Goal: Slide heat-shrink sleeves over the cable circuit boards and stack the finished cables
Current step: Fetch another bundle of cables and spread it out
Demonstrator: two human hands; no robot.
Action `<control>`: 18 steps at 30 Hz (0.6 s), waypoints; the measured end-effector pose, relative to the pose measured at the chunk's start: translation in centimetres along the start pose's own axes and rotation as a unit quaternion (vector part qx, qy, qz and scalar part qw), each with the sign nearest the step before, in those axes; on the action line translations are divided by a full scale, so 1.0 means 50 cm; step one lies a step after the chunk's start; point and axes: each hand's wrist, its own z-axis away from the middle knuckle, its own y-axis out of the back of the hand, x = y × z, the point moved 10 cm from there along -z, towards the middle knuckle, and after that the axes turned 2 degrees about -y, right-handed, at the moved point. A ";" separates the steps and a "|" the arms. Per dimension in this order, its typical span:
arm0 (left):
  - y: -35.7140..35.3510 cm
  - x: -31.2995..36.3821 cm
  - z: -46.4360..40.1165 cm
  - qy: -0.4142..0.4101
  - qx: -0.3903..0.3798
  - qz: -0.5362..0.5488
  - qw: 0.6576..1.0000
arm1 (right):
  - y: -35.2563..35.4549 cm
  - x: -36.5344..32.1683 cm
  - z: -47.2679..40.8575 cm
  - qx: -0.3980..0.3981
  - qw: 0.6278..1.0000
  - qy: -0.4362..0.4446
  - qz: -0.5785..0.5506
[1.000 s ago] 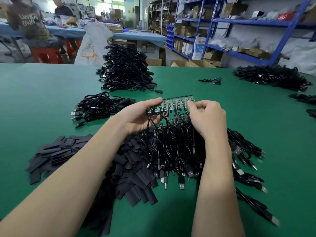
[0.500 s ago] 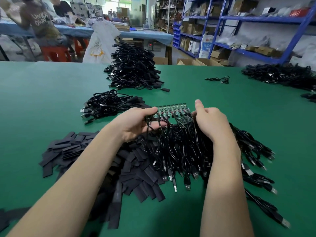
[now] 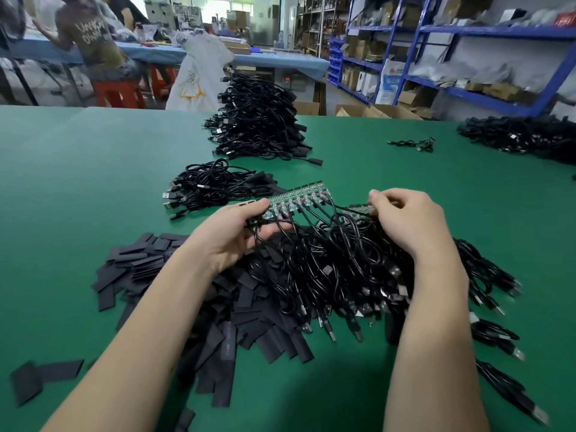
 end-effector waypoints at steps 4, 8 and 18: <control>0.044 0.030 0.007 -0.009 0.040 0.017 0.999 | 0.008 -0.011 -0.003 0.002 1.000 0.021 -0.017; 0.052 0.044 0.013 -0.027 0.059 0.021 0.998 | -0.026 -0.035 0.002 -0.035 0.999 0.031 0.003; 0.084 0.056 0.002 -0.068 0.105 -0.014 0.992 | -0.018 0.001 -0.002 -0.028 0.999 -0.004 -0.022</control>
